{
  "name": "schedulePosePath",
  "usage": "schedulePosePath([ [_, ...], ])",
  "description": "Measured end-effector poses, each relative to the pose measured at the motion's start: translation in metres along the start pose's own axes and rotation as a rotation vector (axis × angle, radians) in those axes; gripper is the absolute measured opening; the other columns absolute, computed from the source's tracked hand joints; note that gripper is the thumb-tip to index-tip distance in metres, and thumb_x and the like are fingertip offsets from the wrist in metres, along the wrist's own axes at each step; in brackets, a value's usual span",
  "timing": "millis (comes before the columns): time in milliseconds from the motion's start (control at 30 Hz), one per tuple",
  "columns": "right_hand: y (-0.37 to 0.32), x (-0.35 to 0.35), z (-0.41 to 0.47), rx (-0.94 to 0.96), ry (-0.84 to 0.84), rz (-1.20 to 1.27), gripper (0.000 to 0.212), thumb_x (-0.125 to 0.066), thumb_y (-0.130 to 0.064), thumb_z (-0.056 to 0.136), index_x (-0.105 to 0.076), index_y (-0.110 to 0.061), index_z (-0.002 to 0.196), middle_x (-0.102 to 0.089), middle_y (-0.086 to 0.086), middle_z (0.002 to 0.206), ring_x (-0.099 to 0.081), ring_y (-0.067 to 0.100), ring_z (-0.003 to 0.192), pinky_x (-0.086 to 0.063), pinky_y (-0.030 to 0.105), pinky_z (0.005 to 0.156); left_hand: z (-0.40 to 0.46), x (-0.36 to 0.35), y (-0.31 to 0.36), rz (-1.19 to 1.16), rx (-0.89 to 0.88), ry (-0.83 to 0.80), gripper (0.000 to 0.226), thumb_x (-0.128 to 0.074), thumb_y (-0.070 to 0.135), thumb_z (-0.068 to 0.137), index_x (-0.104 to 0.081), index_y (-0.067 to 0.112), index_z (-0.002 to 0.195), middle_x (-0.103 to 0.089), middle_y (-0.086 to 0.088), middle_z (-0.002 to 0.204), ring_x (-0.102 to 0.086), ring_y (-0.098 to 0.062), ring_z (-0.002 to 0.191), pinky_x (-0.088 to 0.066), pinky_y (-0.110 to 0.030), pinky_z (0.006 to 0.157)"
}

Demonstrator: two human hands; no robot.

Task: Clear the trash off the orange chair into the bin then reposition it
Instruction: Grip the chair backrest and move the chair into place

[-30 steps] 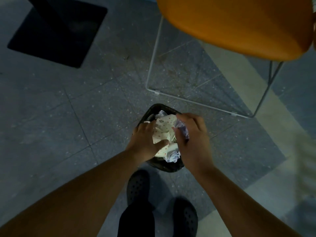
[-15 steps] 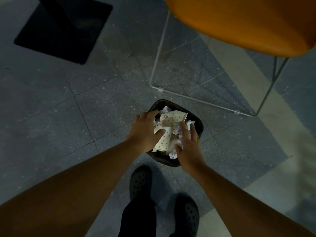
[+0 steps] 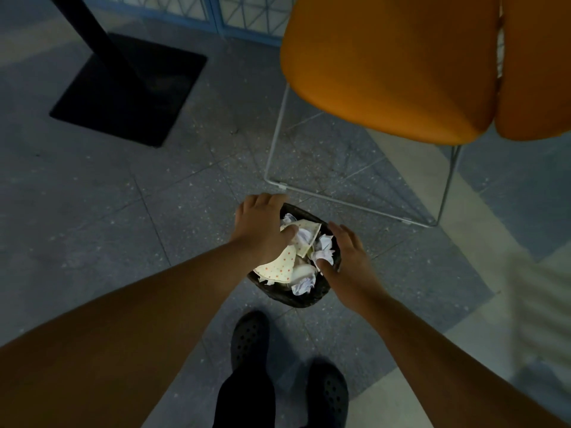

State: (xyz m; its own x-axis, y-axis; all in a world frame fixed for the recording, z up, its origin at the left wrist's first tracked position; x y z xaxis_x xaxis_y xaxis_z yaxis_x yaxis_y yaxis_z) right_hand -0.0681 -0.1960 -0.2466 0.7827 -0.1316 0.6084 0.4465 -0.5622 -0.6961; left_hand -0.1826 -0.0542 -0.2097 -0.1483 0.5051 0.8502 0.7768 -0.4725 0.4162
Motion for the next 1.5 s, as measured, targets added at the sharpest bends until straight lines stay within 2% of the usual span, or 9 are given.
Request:
schedulePosePath([
  [133,-0.024,0.033,-0.018,0.007,-0.014,0.003,0.067,-0.060,-0.018,0.092,-0.025,-0.026,0.148,-0.018,0.003,0.157,-0.033,0.026,0.140,-0.037,0.037,0.106,-0.009,0.034,0.031,-0.005,-0.044,0.020,0.058,-0.058,0.042,0.089,-0.038,0.022,0.140,-0.042,-0.006,0.143,-0.028,-0.029,0.135,-0.021,-0.042,0.110],
  [300,-0.051,0.087,-0.035,0.024,0.019,-0.061,0.066,-0.059,-0.027,0.093,-0.024,-0.025,0.149,-0.016,0.002,0.159,-0.024,0.023,0.144,-0.029,0.032,0.110,-0.010,0.081,0.079,-0.030,-0.129,-0.010,0.059,-0.058,0.043,0.090,-0.038,0.022,0.141,-0.038,-0.004,0.145,-0.025,-0.028,0.138,-0.020,-0.043,0.113],
  [500,-0.082,0.172,-0.039,-0.010,0.164,-0.090,0.062,-0.058,-0.028,0.093,-0.029,-0.022,0.147,-0.028,0.004,0.154,-0.029,0.027,0.141,-0.033,0.044,0.112,0.002,0.143,0.153,-0.013,-0.305,-0.088,0.066,-0.057,0.043,0.093,-0.027,0.021,0.147,-0.028,-0.002,0.154,-0.027,-0.026,0.140,-0.029,-0.043,0.112],
  [833,-0.152,0.325,-0.092,-0.003,0.397,-0.178,0.059,-0.060,-0.034,0.092,-0.035,-0.022,0.144,-0.034,0.003,0.150,-0.033,0.026,0.137,-0.036,0.043,0.108,-0.008,0.248,0.269,0.069,-0.458,-0.110,0.068,-0.059,0.044,0.091,-0.025,0.024,0.147,-0.026,0.001,0.155,-0.024,-0.025,0.142,-0.031,-0.043,0.111],
  [1000,-0.190,0.380,-0.126,-0.018,0.459,-0.231,0.060,-0.057,-0.036,0.093,-0.033,-0.022,0.146,-0.029,0.004,0.153,-0.032,0.028,0.138,-0.035,0.043,0.108,-0.032,0.303,0.322,0.051,-0.525,-0.070,0.068,-0.063,0.039,0.090,-0.027,0.024,0.146,-0.030,0.000,0.152,-0.029,-0.024,0.138,-0.034,-0.042,0.110],
  [1267,-0.228,0.467,-0.175,0.067,0.572,-0.303,0.059,-0.058,-0.036,0.092,-0.032,-0.029,0.145,-0.022,0.002,0.157,-0.026,0.027,0.141,-0.036,0.046,0.108,-0.055,0.378,0.418,0.066,-0.645,0.007,0.072,-0.063,0.042,0.088,-0.026,0.024,0.147,-0.027,-0.001,0.154,-0.030,-0.025,0.139,-0.034,-0.043,0.111],
  [1500,-0.233,0.538,-0.197,0.219,0.618,-0.384,0.058,-0.060,-0.035,0.091,-0.034,-0.029,0.144,-0.024,0.000,0.156,-0.025,0.026,0.141,-0.038,0.044,0.108,-0.071,0.392,0.470,0.068,-0.598,0.104,0.075,-0.061,0.043,0.090,-0.021,0.020,0.150,-0.024,-0.003,0.155,-0.031,-0.025,0.139,-0.033,-0.038,0.109],
])
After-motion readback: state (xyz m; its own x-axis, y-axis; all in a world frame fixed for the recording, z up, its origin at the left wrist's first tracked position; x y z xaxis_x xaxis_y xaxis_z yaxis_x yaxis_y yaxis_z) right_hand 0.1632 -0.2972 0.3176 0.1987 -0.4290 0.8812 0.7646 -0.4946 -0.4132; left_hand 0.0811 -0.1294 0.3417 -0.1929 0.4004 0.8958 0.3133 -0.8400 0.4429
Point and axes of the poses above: each hand's wrist, its own z-axis towards the middle knuckle, its own x-axis out of the back of the hand, y = z × x, the point moved 5 cm from there along z, towards the middle knuckle
